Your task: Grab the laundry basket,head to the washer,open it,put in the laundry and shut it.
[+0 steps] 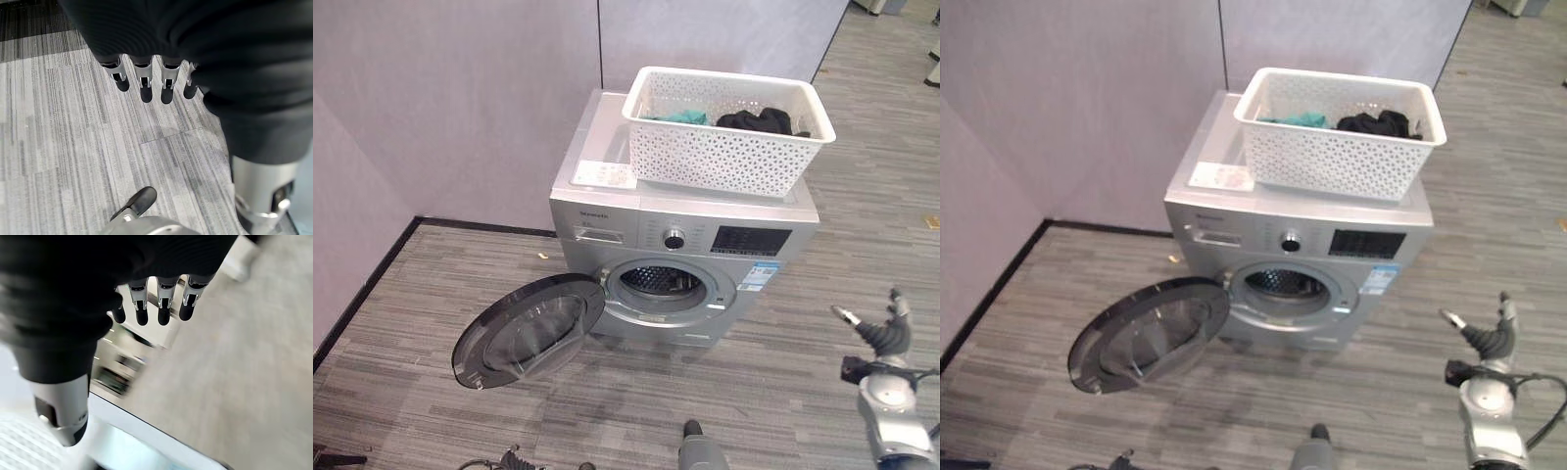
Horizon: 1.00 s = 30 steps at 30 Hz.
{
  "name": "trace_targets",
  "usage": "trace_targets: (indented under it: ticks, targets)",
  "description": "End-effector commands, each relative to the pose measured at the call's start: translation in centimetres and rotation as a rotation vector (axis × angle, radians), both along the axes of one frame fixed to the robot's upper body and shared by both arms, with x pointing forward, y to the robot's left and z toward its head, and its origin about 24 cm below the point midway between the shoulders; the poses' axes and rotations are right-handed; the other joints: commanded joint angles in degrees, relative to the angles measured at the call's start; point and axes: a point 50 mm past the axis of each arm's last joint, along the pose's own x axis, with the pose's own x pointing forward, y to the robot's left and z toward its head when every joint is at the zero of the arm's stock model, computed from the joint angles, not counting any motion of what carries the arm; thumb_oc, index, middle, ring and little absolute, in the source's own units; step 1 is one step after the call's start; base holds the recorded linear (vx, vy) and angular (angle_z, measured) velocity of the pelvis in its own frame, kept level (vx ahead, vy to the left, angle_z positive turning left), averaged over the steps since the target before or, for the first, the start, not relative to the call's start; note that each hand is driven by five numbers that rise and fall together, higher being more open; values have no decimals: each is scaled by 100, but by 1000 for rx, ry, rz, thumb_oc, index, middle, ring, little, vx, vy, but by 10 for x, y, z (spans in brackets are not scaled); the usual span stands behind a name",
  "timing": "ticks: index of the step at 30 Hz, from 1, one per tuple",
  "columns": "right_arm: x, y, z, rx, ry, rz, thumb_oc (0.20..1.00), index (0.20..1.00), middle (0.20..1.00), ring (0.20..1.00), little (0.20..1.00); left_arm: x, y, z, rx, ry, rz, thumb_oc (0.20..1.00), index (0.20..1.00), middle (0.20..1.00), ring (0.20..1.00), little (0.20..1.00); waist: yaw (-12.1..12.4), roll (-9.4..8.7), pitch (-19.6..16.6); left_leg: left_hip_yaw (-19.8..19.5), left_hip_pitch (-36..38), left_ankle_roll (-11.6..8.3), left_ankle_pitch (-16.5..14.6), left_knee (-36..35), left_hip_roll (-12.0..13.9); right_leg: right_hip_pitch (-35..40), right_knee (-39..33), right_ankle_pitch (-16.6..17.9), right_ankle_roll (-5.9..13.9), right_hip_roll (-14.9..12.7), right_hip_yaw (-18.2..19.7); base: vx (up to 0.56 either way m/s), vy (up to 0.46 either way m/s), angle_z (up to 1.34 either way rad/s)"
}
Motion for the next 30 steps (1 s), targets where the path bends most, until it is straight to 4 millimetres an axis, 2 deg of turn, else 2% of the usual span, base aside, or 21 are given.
trace_targets:
  ticks: [1, 2, 5, 7, 8, 9, 10, 11, 13, 14, 15, 16, 17, 18, 19, 20, 21, 22, 23, 28, 30]
  targets:
    - [13, -14, 58, -172, -173, -36, 1000, 1000, 1000, 1000, 1000, 22, 3, 6, 17, -35, -52, 1000, 1000, 1000, 1000, 1000, 52, 51, 77, -425, 87, 199, -1054, 734, -255, -73, -141, 314, 205, -67, 141, 230, -89, 55]
    - [17, -9, 82, -233, -239, -7, 1000, 1000, 1000, 1000, 1000, 22, 4, 6, 14, -32, -53, 1000, 1000, 1000, 1000, 1000, 54, 12, 51, -469, 230, 147, -1147, 741, -244, -150, -403, 401, 263, -87, 74, 237, -91, 55]
    - [21, 10, 116, -323, -363, 76, 1000, 1000, 1000, 1000, 1000, 20, 4, 5, 18, -15, -65, 1000, 1000, 1000, 1000, 1000, 63, -44, -40, -465, 516, 53, -1263, 693, -197, -125, -420, 441, 281, -50, -179, 281, -133, 25]
    - [15, 20, 134, -375, -451, 99, 1000, 1000, 1000, 1000, 1000, 18, 3, 4, 23, -9, -80, 1000, 1000, 1000, 1000, 1000, 77, -87, -176, -570, 726, -36, -1326, 600, -115, -22, -285, 442, 236, 7, -169, 265, -147, -1]
    - [14, 20, 134, -376, -450, 98, 1000, 1000, 1000, 1000, 1000, 17, 3, 4, 23, -9, -81, 1000, 1000, 1000, 1000, 1000, 72, -77, -175, -581, 740, -43, -1324, 586, -100, -13, -273, 427, 232, 15, -185, 302, -226, 17]
    - [2, 24, 150, -428, -528, 104, 1000, 1000, 1000, 1000, 1000, 20, -3, 4, 18, -22, -88, 1000, 1000, 1000, 1000, 1000, 40, -46, -291, -731, 807, -196, -1313, 628, 116, 75, -56, 334, 149, 140, -172, 274, -233, 33]
    - [-2, 25, 160, -461, -574, 105, 1000, 1000, 1000, 1000, 1000, 20, -4, 3, 16, -25, -76, 1000, 1000, 1000, 1000, 1000, 24, -28, -344, -754, 836, -258, -1201, 721, 198, 80, 66, 289, 87, 228, -228, 269, -231, 58]
    - [-2, 25, 160, -461, -574, 105, 1000, 1000, 1000, 1000, 1000, 20, -4, 3, 16, -25, -76, 1000, 1000, 1000, 1000, 1000, 24, -28, -344, -754, 836, -258, -1201, 721, 198, 80, 66, 289, 87, 228, -228, 237, -209, 55]
    - [-8, 35, 176, -488, -663, 134, 1000, 1000, 1000, 1000, 1000, 20, -7, 3, 1, -46, -31, 1000, 1000, 1000, 1000, 1000, 15, 51, -401, -785, 449, -577, -401, 1784, 525, 363, 177, -97, -272, 611, -443, 212, -313, 39]
    - [-11, 36, 182, -502, -690, 136, 1000, 1000, 1000, 1000, 1000, 23, -7, 4, -5, -62, -9, 1000, 1000, 1000, 1000, 1000, 104, -78, -299, -947, -34, -601, 99, 2740, 473, 553, 137, -131, -440, 665, -403, 79, -248, 23]
    - [-11, 35, 182, -501, -690, 135, 1000, 1000, 1000, 1000, 1000, 24, -6, 4, -3, -63, -10, 1000, 1000, 1000, 1000, 1000, 84, -75, -316, -979, -90, -599, 62, 2807, 471, 546, 124, -148, -427, 662, -416, 45, -311, 24]
    - [-14, 35, 186, -516, -710, 121, 1000, 1000, 1000, 1000, 1000, 27, -7, 5, -4, -86, 10, 1000, 1000, 1000, 1000, 1000, 212, -249, -158, -1232, -735, -555, 462, 3992, 317, 795, 73, -275, -661, 777, -339, 39, -237, 8]
    - [-14, 34, 185, -510, -713, 117, 1000, 1000, 1000, 1000, 1000, 30, -7, 6, 0, -98, 15, 1000, 1000, 1000, 1000, 1000, 258, -341, -101, -1302, -1044, -531, 424, 4217, 306, 870, 72, -342, -719, 784, -313, 30, -242, -12]
    - [-14, 34, 185, -510, -714, 116, 1000, 1000, 1000, 1000, 1000, 30, -7, 6, 0, -98, 15, 1000, 1000, 1000, 1000, 1000, 252, -336, -105, -1312, -1067, -530, 413, 4243, 309, 860, 77, -344, -719, 788, -321, 136, -119, -40]
    - [-14, 33, 176, -455, -710, 120, 1000, 1000, 1000, 1000, 1000, 32, -10, 6, -3, -110, 24, 1000, 1000, 1000, 1000, 1000, 304, -448, -88, -1276, -1473, -453, 89, 3681, 394, 1043, 39, -455, -714, 788, -231, 209, -47, -36]
    - [-13, 32, 171, -425, -708, 119, 1000, 1000, 1000, 1000, 1000, 32, -12, 6, -14, -111, 15, 1000, 1000, 1000, 1000, 1000, 367, -458, -107, -1319, -1560, -436, -31, 3291, 387, 1122, 10, -529, -677, 807, -160, 327, 2, -8]
    - [-12, 32, 170, -420, -706, 121, 1000, 1000, 1000, 1000, 1000, 30, -16, 5, -29, -111, -3, 1000, 1000, 1000, 1000, 1000, 446, -380, -151, -1379, -1522, -454, -176, 2421, 476, 1233, -6, -680, -643, 872, -67, 245, 72, 15]
    - [-11, 33, 169, -427, -709, 123, 1000, 1000, 1000, 1000, 1000, 33, -17, 5, -23, -114, -35, 1000, 1000, 1000, 1000, 1000, 551, -369, -146, -1474, -1657, -521, 117, 1989, 508, 1342, 5, -735, -641, 881, -14, 229, 109, 8]
    - [-4, 33, 166, -424, -651, 152, 1000, 1000, 1000, 1000, 1000, 30, -19, 4, -28, -93, -50, 1000, 1000, 1000, 1000, 1000, 559, -277, -190, -1459, -1369, -543, 24, 1449, 538, 1307, 175, -842, -625, 929, 21, 178, 93, -38]
    - [8, 34, 181, -491, -580, 230, 1000, 1000, 1000, 1000, 1000, 14, -23, -2, -35, 2, -155, 1000, 1000, 1000, 1000, 1000, 583, -237, -409, -1252, -928, -553, 55, 935, 503, 1491, 16, -752, -524, 763, 71, 126, 81, -67]
    - [19, 43, 188, -496, -546, 339, 1000, 1000, 1000, 1000, 1000, 7, -17, -3, -35, 23, -140, 1000, 1000, 1000, 1000, 1000, 623, -211, -474, -1151, -725, -529, 54, 739, 479, 1534, -98, -700, -458, 695, 137, 106, 99, -29]
